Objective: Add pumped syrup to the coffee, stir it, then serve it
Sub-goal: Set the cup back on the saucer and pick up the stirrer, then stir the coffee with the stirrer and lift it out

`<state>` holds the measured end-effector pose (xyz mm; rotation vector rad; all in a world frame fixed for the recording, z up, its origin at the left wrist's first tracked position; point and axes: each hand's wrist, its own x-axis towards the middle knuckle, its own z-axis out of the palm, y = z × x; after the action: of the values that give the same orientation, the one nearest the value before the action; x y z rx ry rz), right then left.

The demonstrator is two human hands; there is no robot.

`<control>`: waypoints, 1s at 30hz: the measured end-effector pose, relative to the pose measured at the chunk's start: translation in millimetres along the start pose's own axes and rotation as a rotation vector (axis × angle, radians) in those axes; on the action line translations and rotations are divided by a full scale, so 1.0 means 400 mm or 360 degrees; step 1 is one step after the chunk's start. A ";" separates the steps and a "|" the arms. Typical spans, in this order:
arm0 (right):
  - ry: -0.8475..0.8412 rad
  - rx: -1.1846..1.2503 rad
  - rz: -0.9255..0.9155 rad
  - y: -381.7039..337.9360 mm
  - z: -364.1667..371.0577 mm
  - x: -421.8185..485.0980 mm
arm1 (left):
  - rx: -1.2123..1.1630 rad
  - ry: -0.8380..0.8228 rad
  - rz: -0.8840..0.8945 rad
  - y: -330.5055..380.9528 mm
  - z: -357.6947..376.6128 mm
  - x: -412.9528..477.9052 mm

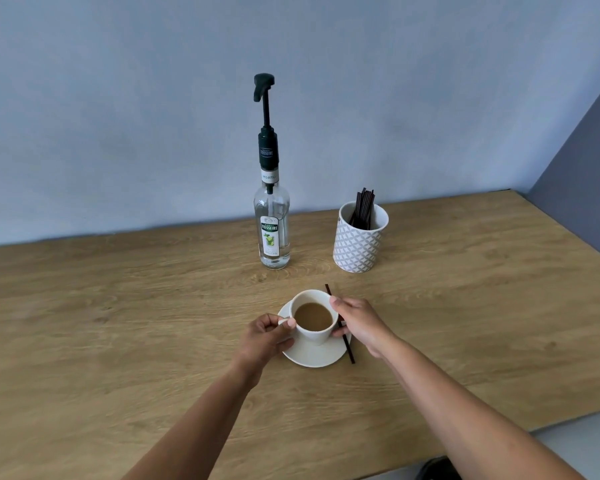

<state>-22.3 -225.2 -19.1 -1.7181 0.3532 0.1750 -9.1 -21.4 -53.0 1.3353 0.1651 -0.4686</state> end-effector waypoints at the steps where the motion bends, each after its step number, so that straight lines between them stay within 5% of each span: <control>1: -0.0005 0.0006 0.0008 -0.001 -0.003 0.002 | -0.0001 -0.0003 0.0000 0.000 0.000 0.000; 8: 0.0436 -0.0154 0.0015 0.000 -0.049 0.066 | 0.0018 -0.0004 -0.0008 -0.005 -0.003 0.002; 20: 0.0342 -0.0841 0.0270 -0.003 -0.026 0.125 | 0.0006 -0.0011 0.0000 -0.006 -0.006 -0.002; 30: 0.0378 -0.0669 0.0271 0.007 -0.027 0.130 | 0.0008 0.0014 0.0004 -0.014 -0.009 0.002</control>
<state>24.7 -243.3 -36.1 -2.1312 0.6765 0.1779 -10.2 -19.0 -59.1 1.3428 0.1699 -0.4614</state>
